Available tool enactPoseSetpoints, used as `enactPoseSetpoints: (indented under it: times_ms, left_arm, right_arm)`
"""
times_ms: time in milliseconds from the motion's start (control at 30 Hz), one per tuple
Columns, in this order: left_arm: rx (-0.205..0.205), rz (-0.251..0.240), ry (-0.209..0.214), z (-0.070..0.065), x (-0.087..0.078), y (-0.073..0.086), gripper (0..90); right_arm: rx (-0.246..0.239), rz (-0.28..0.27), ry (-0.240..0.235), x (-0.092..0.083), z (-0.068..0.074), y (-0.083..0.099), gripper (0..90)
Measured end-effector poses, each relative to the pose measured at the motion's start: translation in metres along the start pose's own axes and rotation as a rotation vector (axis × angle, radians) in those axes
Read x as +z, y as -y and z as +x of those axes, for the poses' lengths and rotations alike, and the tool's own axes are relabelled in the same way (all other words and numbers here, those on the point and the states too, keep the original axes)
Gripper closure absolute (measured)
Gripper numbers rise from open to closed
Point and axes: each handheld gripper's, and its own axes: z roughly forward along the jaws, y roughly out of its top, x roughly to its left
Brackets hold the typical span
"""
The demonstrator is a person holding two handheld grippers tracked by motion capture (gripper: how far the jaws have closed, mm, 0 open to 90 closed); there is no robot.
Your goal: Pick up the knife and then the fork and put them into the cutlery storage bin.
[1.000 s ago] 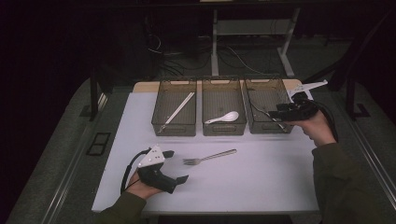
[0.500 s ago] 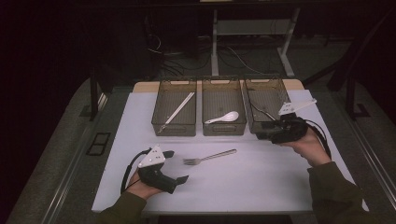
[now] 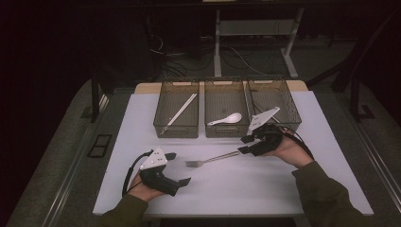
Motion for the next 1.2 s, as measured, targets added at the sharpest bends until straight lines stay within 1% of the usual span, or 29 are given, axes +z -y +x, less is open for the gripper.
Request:
enactPoseSetpoints:
  times_ms: [133,233,333,367,433,533,600,667,733,867,967,1067,1100,1133,1200]
  left_arm:
    - [-0.002,0.002,0.0,0.0,0.0,0.0,0.0]
    - [-0.001,0.006,0.003,0.0,0.001,0.0,0.0]
    - [0.001,0.007,0.005,0.0,0.001,0.0,0.0]
    - [0.001,0.006,0.006,-0.001,0.001,0.0,0.0]
    - [0.005,0.009,0.005,-0.001,0.001,0.0,0.0]
    - [0.004,0.009,0.005,-0.001,0.001,0.0,0.0]
    - [0.005,0.008,0.005,-0.001,0.001,0.0,0.0]
    - [0.0,0.004,0.005,-0.001,0.001,-0.001,0.0]
    - [0.006,0.008,0.007,-0.001,0.001,-0.001,0.0]
    - [0.011,0.009,0.01,-0.001,0.001,-0.001,0.0]
    - [0.01,0.008,0.011,-0.001,0.001,-0.001,0.0]
    - [0.011,0.009,0.012,-0.001,0.001,-0.001,0.0]
    - [0.012,0.01,0.012,-0.001,0.001,-0.001,0.0]
    - [0.012,0.01,0.013,-0.001,0.001,-0.001,0.0]
    - [0.011,0.01,0.013,-0.001,0.001,-0.001,0.0]
  right_arm:
    - [-0.055,0.048,-0.022,0.013,0.005,-0.015,56.0]
    - [-0.076,0.085,-0.035,0.023,0.009,-0.024,57.0]
    - [-0.115,0.125,-0.044,0.034,0.012,-0.032,58.3]
    - [-0.121,0.14,-0.049,0.037,0.014,-0.035,58.6]
    - [-0.157,0.175,-0.047,0.044,0.015,-0.04,60.3]
    - [-0.194,0.221,-0.054,0.054,0.018,-0.049,62.1]
    - [-0.216,0.252,-0.048,0.06,0.022,-0.055,62.9]
    - [-0.242,0.274,-0.052,0.066,0.024,-0.061,63.5]
    - [-0.266,0.303,-0.052,0.072,0.026,-0.067,64.8]
    - [-0.295,0.355,-0.06,0.085,0.028,-0.073,66.7]
    - [-0.304,0.394,-0.072,0.092,0.028,-0.076,68.5]
    - [-0.327,0.423,-0.083,0.101,0.026,-0.078,69.4]
    - [-0.326,0.43,-0.09,0.103,0.026,-0.079,69.7]
    - [-0.321,0.448,-0.089,0.104,0.028,-0.079,70.1]
    - [-0.351,0.453,-0.096,0.109,0.027,-0.08,70.5]
